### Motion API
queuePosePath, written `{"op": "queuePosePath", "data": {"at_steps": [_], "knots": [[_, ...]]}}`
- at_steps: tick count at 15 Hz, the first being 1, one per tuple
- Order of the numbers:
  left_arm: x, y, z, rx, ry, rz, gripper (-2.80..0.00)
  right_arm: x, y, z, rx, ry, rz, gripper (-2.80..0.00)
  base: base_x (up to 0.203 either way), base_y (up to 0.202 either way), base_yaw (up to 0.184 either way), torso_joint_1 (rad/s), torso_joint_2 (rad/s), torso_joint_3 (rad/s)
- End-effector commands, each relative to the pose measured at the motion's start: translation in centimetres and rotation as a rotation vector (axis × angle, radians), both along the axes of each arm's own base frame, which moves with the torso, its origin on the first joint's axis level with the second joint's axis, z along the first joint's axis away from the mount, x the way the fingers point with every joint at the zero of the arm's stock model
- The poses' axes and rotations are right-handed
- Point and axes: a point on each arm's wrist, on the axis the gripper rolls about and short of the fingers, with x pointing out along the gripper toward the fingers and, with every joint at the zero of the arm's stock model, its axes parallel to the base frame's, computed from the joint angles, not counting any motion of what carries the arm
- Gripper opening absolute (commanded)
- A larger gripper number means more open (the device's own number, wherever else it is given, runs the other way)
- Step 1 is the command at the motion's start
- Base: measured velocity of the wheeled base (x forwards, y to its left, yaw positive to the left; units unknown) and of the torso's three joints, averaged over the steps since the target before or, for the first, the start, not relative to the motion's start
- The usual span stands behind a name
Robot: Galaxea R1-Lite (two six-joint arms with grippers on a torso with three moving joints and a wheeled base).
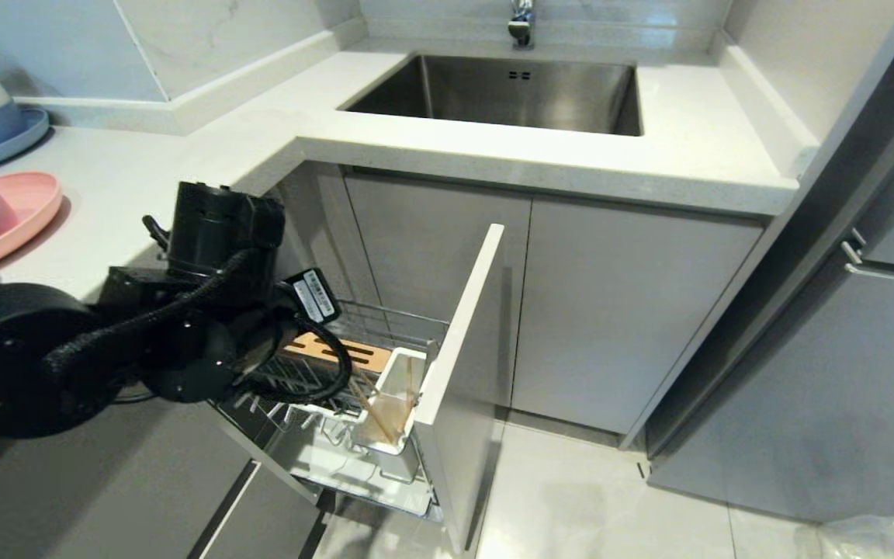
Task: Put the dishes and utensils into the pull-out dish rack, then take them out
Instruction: Close the cupboard
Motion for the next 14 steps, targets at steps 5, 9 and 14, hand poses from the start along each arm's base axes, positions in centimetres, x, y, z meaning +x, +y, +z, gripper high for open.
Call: {"op": "queuePosePath", "data": {"at_steps": [5,9,14], "knots": [[-4.3,2.7,4.3,-0.040,-0.102,0.000,-2.80,0.0,0.0,0.0,0.000,0.001,0.000,-2.80,0.000,0.000,0.000,0.000,0.00,0.000],[-6.3,4.0,6.0,-0.042,-0.150,-0.001,-2.80,0.0,0.0,0.0,0.000,0.001,0.000,-2.80,0.000,0.000,0.000,0.000,0.00,0.000],[-9.2,6.8,9.0,0.006,-0.262,0.034,-2.80,0.0,0.0,0.0,0.000,0.001,0.000,-2.80,0.000,0.000,0.000,0.000,0.00,0.000]]}}
